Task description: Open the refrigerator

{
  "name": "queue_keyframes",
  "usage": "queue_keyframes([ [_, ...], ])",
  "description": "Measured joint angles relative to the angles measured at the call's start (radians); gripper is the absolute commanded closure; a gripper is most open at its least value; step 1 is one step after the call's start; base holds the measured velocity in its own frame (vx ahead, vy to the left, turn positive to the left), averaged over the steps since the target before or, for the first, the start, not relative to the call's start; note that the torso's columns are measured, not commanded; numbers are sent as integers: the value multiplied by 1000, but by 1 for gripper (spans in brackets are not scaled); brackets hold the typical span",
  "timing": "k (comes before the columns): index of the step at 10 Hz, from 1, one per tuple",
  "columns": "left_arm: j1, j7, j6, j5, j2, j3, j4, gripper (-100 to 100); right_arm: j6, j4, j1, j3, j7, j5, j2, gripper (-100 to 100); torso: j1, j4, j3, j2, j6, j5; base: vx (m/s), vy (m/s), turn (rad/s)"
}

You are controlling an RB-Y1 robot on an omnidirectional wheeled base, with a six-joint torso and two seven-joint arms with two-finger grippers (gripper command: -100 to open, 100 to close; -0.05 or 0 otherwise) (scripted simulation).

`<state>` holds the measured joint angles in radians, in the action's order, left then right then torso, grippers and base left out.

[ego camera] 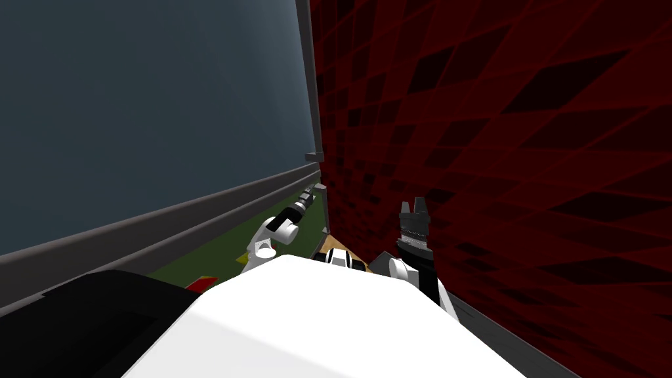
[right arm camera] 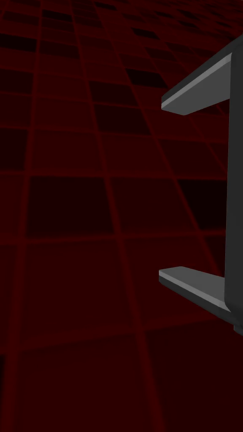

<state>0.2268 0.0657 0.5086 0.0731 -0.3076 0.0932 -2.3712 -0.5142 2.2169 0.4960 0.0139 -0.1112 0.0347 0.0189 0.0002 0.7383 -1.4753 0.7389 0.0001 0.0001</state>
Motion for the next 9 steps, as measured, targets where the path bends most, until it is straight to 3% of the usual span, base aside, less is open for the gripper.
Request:
queue_keyframes([
  [5, -15, 9, 69, -2, -20, 6, -6, -100, 6, -16, 19, -10, 2, 2, -1, 0, -4, 1, -7, -8, -2, 2, 37, -6, -17],
  [6, -15, 10, 71, -2, -20, 5, -7, 100, 6, -18, 22, -12, 2, 2, -1, 0, -2, 0, -6, -7, -1, 1, -11, 4, -7],
  [7, -15, 10, 71, -2, -20, 5, -7, 100, 7, -19, 23, -12, 2, 2, -1, 0, -1, 0, -4, -5, -1, 1, -245, -19, 11],
  [8, -49, 34, 42, 10, -27, 24, 19, 100, 7, -19, 23, -12, 3, 2, -1, 0, -3, -2, 3, 5, 2, 1, -266, -43, -43],
  [9, -72, 53, 13, 3, -16, 61, 42, 100, 7, -19, 23, -12, 2, 2, -1, 0, -3, 0, 5, 6, 0, 0, -121, -38, -16],
])
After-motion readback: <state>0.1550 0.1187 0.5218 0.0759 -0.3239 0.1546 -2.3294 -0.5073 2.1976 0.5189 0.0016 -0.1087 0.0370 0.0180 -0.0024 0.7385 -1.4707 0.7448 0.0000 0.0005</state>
